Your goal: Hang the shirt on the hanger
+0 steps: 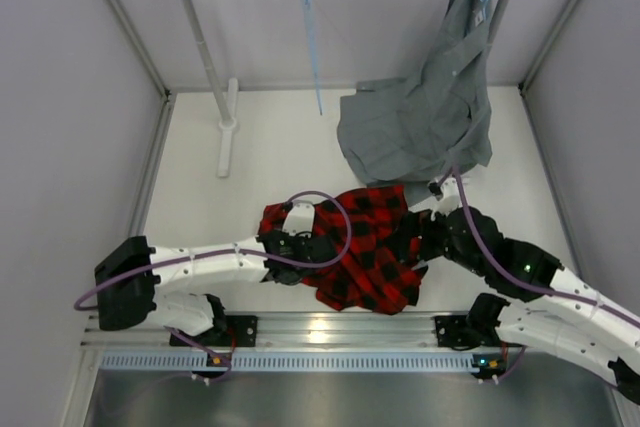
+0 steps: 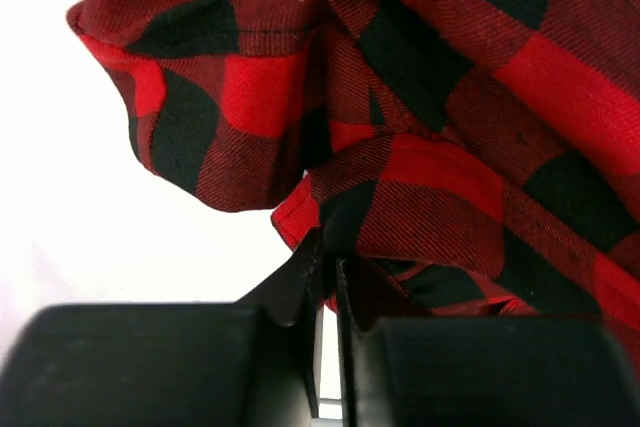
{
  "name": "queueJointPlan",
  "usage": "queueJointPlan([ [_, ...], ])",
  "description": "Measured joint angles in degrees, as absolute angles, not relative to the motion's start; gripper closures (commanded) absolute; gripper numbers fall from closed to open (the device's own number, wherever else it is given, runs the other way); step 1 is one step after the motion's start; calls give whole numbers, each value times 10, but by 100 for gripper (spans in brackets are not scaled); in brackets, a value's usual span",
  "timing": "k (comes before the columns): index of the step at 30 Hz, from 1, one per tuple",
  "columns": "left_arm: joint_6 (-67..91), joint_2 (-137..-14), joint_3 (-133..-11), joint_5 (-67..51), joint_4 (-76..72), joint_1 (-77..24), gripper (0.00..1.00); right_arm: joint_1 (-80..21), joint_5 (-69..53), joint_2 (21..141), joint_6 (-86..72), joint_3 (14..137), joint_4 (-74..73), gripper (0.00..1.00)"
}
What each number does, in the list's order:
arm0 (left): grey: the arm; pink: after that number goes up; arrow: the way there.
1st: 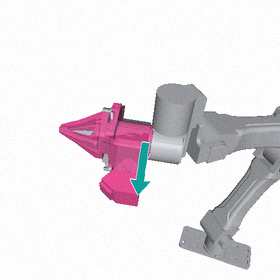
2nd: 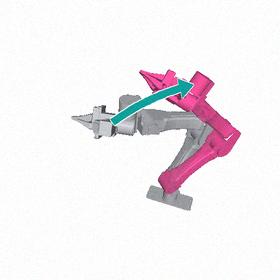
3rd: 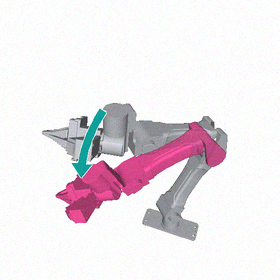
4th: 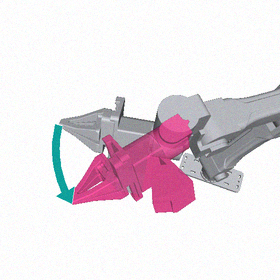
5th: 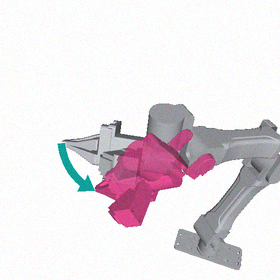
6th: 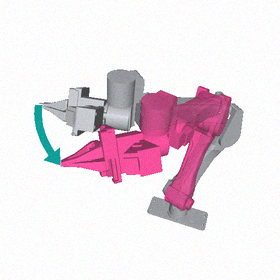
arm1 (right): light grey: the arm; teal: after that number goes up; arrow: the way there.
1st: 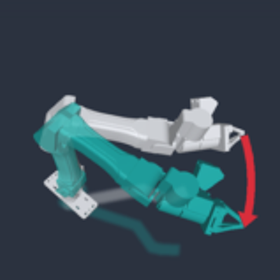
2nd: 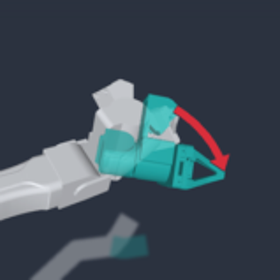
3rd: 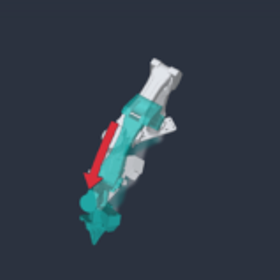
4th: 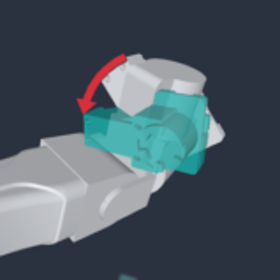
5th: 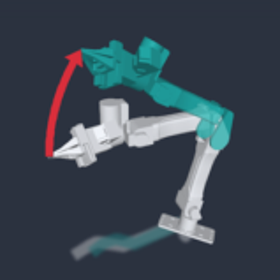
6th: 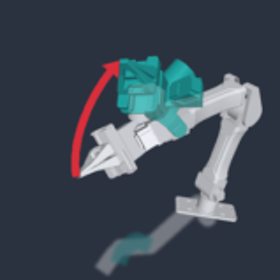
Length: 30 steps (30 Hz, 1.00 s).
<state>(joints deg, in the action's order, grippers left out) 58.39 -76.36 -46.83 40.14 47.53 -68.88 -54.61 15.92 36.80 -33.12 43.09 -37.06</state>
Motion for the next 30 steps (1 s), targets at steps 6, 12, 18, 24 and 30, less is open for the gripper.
queueJointPlan([
  [6,554,-735,-479,406,472,-685,100,-555,27,322,-328,340,-301,12],
  [12,505,-699,-566,419,467,-685,100,-674,46,339,-380,288,-278,27],
  [18,477,-712,-620,428,465,-685,100,-889,260,429,-506,322,-279,27],
  [24,474,-743,-626,428,466,-684,100,-976,417,657,-644,433,-285,30],
  [30,474,-744,-626,425,466,-681,100,-943,458,788,-685,474,-287,35],
])
